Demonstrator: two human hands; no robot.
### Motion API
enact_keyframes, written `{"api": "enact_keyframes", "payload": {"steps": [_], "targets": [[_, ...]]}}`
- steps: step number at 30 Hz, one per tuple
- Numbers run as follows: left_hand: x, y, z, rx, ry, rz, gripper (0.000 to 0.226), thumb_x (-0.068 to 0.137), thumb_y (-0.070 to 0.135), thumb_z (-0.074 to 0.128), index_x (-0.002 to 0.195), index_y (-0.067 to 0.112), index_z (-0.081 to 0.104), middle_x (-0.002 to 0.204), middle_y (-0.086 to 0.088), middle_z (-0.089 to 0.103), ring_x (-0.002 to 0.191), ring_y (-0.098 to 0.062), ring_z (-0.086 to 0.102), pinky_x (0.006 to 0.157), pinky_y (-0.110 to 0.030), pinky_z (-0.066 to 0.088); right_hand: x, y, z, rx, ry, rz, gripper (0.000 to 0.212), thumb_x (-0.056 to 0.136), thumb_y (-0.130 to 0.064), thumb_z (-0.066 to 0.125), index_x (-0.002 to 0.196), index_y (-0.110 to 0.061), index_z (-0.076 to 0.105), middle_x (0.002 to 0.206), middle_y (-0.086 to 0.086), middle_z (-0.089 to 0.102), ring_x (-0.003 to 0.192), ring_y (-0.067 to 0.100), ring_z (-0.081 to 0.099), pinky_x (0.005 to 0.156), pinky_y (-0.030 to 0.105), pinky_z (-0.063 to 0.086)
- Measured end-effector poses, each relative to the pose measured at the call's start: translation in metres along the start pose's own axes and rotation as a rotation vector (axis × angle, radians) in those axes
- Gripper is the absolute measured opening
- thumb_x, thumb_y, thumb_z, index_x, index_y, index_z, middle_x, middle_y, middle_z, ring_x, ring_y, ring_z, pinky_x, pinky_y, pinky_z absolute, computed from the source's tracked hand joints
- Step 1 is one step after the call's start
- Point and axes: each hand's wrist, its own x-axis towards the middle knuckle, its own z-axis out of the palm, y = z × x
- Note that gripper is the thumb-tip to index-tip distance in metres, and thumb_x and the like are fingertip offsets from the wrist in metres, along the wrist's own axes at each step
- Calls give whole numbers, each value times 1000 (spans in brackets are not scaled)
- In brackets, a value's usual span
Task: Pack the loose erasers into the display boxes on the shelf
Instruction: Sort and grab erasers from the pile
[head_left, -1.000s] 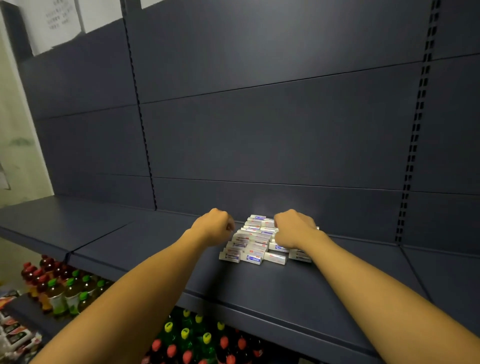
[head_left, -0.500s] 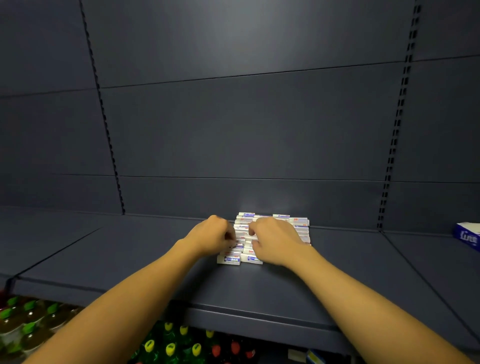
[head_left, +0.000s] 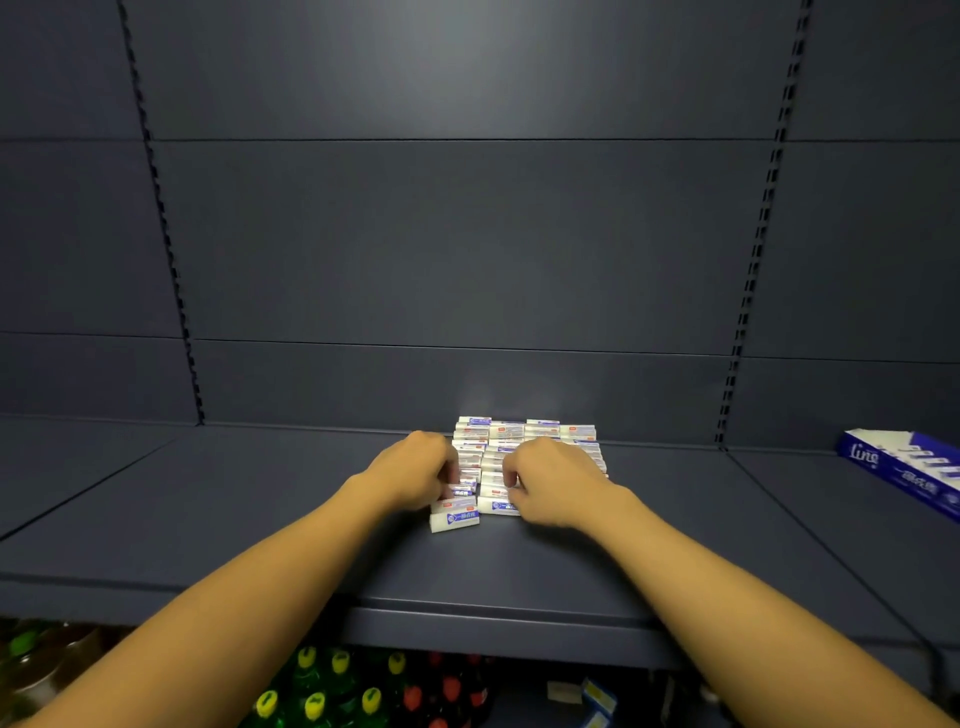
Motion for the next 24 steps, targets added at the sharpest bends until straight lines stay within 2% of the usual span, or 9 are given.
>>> {"api": "enact_keyframes", "payload": {"steps": [4,7,10,14,18,22,24], "targets": [[-1,-7,-8,-93,75,-49,12,87,16,75,89,22,66,97,6,67,91,-17,63,82,-39,57,2,-1,1,37,-26,3,13,87,-21,63,98,-22,70,97,-1,64,91,25,62,76,34,53],[-1,-11,-20,-147,103,-26,14,88,13,76,89,23,66,95,5,68,89,-12,64,78,-28,53,6,-4,4,61,-81,1,13,87,-30,72,96,-23,67,92,-5,56,90,22,61,75,32,50],[0,-12,-30,-165,137,-10,13,87,13,77,93,21,69,95,4,70,87,-11,65,77,-25,52,9,-8,8,55,-101,29,18,85,-31,77,95,-22,64,97,-2,56,91,23,60,76,33,50],[5,-13,-36,-141,163,-8,18,89,14,77,107,15,74,100,4,70,87,-10,63,76,-20,49,12,-10,6,38,-141,80,24,84,-30,79,101,-17,68,113,4,62,100,26,61,84,36,52],[12,-14,-40,-112,132,-15,14,89,19,77,103,16,77,99,3,73,85,-10,66,78,-24,54,12,-11,-1,-9,-169,114,22,82,-29,80,99,-19,68,116,5,62,105,27,61,83,35,51],[23,-13,-44,-103,123,-24,12,88,21,78,100,20,78,98,5,73,86,-11,66,83,-32,57,7,-5,-13,-73,-109,143,11,85,-25,71,94,-23,67,111,4,64,105,26,61,77,32,46],[32,-8,-47,-98,117,-21,11,87,20,78,98,21,77,96,4,74,87,-12,67,84,-35,58,4,3,-23,-101,-73,189,12,85,-25,67,97,-23,66,111,4,62,105,26,61,77,33,47]]}}
